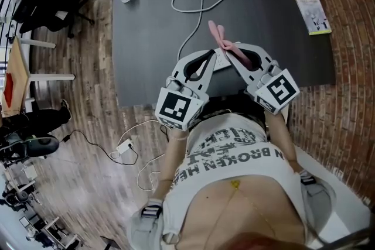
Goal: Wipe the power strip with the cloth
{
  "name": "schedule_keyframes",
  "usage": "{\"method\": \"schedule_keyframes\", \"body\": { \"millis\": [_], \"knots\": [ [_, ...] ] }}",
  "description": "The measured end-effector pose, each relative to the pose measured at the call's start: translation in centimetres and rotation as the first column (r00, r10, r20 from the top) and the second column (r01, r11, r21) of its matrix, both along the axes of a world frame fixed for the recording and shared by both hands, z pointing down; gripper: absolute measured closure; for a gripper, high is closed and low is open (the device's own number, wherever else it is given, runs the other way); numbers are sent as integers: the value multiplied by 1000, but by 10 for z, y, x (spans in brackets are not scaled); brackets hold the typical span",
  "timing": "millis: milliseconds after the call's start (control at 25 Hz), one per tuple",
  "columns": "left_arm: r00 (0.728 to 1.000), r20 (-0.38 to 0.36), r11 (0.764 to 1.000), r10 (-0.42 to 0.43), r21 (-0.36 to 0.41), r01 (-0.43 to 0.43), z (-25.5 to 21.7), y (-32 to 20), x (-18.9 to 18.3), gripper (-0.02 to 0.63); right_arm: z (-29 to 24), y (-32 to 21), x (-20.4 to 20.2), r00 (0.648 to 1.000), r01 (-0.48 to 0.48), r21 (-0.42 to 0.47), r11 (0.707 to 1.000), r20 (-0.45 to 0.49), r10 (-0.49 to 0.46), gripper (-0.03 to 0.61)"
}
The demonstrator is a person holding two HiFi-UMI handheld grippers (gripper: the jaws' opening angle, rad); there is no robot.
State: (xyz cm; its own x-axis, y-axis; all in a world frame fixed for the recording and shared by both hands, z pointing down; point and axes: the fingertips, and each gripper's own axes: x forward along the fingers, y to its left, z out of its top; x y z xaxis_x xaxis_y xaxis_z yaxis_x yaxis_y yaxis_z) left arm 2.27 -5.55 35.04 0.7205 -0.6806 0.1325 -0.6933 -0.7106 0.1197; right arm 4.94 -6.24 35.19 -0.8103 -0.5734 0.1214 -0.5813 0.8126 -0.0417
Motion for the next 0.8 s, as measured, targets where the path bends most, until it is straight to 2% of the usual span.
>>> {"method": "schedule_keyframes", "body": {
  "millis": [800],
  "knots": [
    [1000, 14, 1000, 6, -1, -6, 2, 0, -1, 606, -6, 0, -4, 1000, 19, -8, 1000, 6, -19, 562]
  ]
}}
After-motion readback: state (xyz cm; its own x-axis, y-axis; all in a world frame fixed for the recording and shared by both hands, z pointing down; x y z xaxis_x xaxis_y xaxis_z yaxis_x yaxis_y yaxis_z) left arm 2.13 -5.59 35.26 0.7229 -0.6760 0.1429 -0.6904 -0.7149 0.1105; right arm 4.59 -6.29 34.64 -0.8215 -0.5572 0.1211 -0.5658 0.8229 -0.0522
